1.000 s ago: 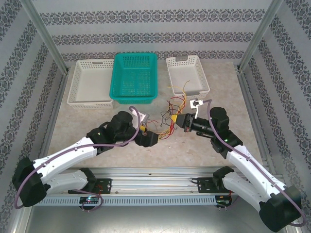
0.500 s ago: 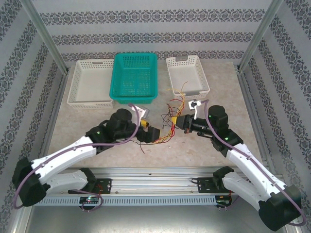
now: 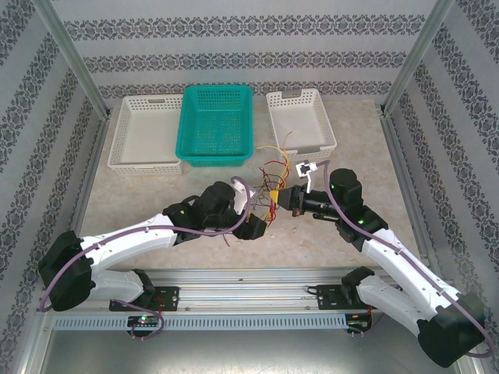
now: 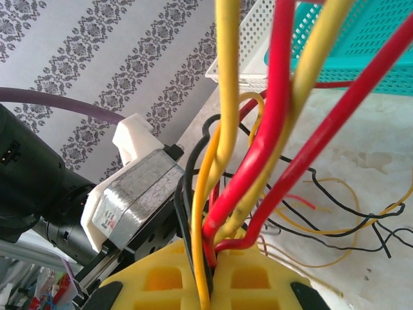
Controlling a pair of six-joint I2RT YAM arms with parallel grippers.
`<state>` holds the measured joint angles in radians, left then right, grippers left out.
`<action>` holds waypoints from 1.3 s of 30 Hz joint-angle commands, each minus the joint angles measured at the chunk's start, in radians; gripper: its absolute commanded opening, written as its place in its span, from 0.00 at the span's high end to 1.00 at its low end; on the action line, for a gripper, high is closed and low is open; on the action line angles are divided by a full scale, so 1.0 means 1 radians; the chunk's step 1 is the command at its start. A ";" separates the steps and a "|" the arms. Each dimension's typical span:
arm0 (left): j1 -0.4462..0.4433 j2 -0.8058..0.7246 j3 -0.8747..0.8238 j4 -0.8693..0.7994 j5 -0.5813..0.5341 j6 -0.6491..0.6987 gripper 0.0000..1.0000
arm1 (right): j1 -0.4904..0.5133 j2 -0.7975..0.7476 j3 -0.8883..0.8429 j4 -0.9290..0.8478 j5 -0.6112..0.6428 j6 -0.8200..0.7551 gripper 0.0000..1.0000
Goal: Untangle the cables
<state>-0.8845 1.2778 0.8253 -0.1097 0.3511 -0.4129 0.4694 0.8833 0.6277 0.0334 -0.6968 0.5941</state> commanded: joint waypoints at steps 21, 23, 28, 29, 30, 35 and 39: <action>-0.007 -0.079 -0.143 0.277 -0.044 -0.157 1.00 | -0.046 -0.090 -0.036 0.029 -0.055 0.019 0.50; -0.007 -0.069 -0.134 0.287 -0.041 -0.178 1.00 | -0.031 -0.082 -0.067 0.055 -0.070 0.030 0.50; -0.007 -0.047 -0.095 0.265 -0.060 -0.178 1.00 | 0.065 -0.033 -0.103 0.065 -0.040 0.001 0.58; -0.006 -0.039 -0.086 0.256 -0.060 -0.176 1.00 | 0.085 -0.022 -0.104 0.064 -0.029 -0.006 0.61; -0.007 -0.032 -0.079 0.250 -0.062 -0.178 1.00 | 0.101 -0.014 -0.106 0.072 -0.024 -0.007 0.62; -0.007 -0.008 -0.067 0.235 -0.083 -0.187 1.00 | 0.159 0.016 -0.102 0.059 0.032 -0.030 0.64; -0.007 -0.011 -0.062 0.226 -0.090 -0.190 1.00 | 0.166 0.042 -0.103 0.041 0.048 -0.041 0.68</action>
<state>-0.8948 1.2675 0.7223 0.1013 0.2783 -0.5907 0.6266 0.9138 0.5297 0.0715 -0.6807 0.5838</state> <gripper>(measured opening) 0.063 0.327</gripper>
